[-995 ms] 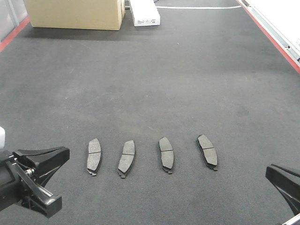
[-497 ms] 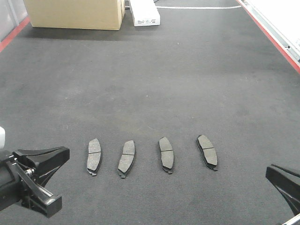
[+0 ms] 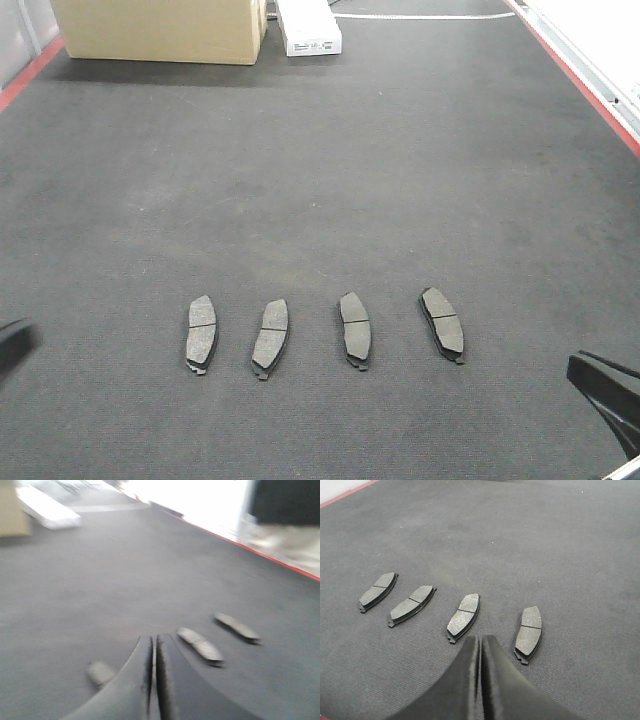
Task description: Move and align brake pads A on conveyor
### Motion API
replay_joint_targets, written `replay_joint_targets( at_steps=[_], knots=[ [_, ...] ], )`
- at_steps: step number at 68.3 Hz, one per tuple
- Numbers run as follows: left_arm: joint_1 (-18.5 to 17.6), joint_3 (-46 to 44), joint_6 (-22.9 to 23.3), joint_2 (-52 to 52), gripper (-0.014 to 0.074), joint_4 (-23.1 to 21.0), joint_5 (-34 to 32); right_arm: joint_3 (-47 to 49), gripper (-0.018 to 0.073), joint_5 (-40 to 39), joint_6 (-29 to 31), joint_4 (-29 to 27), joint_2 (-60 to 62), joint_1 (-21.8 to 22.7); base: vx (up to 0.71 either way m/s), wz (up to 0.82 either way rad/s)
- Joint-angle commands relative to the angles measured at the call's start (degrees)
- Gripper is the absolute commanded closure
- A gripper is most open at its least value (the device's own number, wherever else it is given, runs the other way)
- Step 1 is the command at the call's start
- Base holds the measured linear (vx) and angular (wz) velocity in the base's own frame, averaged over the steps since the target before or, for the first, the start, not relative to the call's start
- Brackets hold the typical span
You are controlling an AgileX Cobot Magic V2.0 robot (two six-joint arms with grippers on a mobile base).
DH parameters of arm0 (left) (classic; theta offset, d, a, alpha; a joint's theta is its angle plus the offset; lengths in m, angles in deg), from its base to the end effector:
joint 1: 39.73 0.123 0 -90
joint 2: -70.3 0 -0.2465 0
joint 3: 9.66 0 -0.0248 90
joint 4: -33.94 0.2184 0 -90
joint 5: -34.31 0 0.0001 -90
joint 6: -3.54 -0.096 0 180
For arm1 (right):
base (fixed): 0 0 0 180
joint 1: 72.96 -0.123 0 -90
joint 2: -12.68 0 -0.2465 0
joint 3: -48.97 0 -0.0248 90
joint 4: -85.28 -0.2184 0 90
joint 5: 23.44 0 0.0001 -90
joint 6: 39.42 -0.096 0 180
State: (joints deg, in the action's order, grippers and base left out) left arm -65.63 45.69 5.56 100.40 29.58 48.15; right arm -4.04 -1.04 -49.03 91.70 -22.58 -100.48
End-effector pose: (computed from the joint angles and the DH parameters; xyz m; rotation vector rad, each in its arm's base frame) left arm 0.0867 -0.0440 0.2731 0.3121 1.7233 -0.4277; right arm 0.0959 0.0454 0.2629 -0.3732 1.9062 0.3221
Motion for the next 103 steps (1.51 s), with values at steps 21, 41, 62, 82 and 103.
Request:
replay_joint_targets(
  at_steps=[21, 41, 62, 82, 103],
  knots=[
    [23.75, 15.42, -1.46, -22.89, 0.0603, 1.76, -3.2, 1.48, 0.0568, -3.72, 0.21, 0.52, -0.28, 0.19, 0.0, 0.0],
    [26.13, 21.54, -1.46, -22.58, 0.0603, 1.9, -5.9, 1.48, 0.0568, -3.72, 0.21, 0.52, -0.28, 0.19, 0.0, 0.0],
    [26.13, 21.54, -1.46, -22.52, 0.0603, 1.9, -5.53, 1.48, 0.0568, -3.72, 0.21, 0.52, -0.28, 0.19, 0.0, 0.0],
    [26.13, 21.54, -1.46, -22.52, 0.0603, 1.9, -5.53, 1.48, 0.0568, -3.72, 0.21, 0.52, -0.28, 0.19, 0.0, 0.0],
    [26.13, 21.54, -1.46, -22.52, 0.0603, 1.9, -5.53, 1.48, 0.0568, -3.72, 0.21, 0.52, -0.28, 0.19, 0.0, 0.0]
  ],
)
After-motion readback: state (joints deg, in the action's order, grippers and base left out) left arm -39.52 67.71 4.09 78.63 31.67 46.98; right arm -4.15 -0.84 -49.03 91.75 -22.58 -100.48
